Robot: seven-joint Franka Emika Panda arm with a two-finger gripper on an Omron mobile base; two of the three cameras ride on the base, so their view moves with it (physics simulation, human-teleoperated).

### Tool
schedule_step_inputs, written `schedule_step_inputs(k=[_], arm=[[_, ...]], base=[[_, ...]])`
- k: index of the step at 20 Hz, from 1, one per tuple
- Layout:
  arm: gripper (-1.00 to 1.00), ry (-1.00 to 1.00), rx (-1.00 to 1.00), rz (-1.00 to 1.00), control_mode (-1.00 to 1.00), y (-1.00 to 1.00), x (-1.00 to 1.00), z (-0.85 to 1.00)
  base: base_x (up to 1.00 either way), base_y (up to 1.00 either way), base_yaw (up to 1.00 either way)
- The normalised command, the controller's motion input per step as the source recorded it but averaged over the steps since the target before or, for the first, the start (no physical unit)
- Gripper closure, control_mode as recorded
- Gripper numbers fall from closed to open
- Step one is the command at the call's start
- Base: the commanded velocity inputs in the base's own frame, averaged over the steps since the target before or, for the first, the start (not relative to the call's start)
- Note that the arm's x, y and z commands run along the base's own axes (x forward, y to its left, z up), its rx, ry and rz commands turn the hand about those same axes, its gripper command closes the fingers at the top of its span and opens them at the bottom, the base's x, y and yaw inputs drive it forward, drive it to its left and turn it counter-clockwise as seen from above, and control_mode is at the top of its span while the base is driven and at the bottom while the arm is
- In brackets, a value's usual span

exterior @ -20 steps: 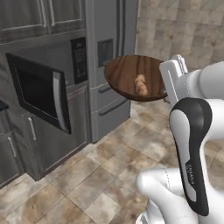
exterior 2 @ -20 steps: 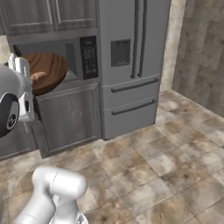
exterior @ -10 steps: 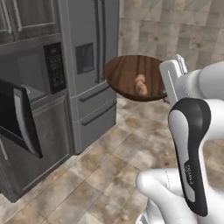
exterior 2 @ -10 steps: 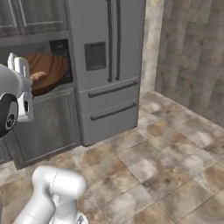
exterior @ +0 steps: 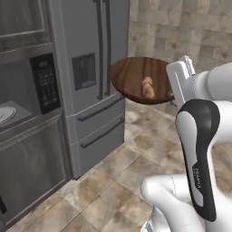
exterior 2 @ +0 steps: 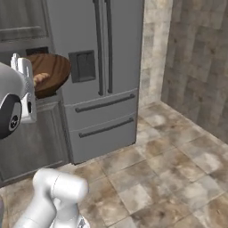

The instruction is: Pick the potato from the sink and place it in the bowl. Then pick the bowl and place it in the microwave. Then close the microwave door and press the start button.

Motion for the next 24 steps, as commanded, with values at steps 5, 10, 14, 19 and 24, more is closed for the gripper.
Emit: schedule_step_inputs(k=[5, 10, 14, 19, 24], arm=[[1.0, 0.0, 0.0, 0.0, 1.0, 0.0, 0.0, 0.0], [1.0, 0.0, 0.0, 0.0, 1.0, 0.0, 0.0, 0.0], [1.0, 0.0, 0.0, 0.0, 1.0, 0.0, 0.0, 0.0], [1.0, 0.0, 0.0, 0.0, 1.0, 0.0, 0.0, 0.0], [1.0, 0.0, 0.0, 0.0, 1.0, 0.0, 0.0, 0.0]], base=[[0.38, 0.02, 0.48], [0.28, 0.09, 0.47], [0.58, 0.04, 0.37], [0.76, 0.0, 0.29], [0.4, 0.0, 0.28]])
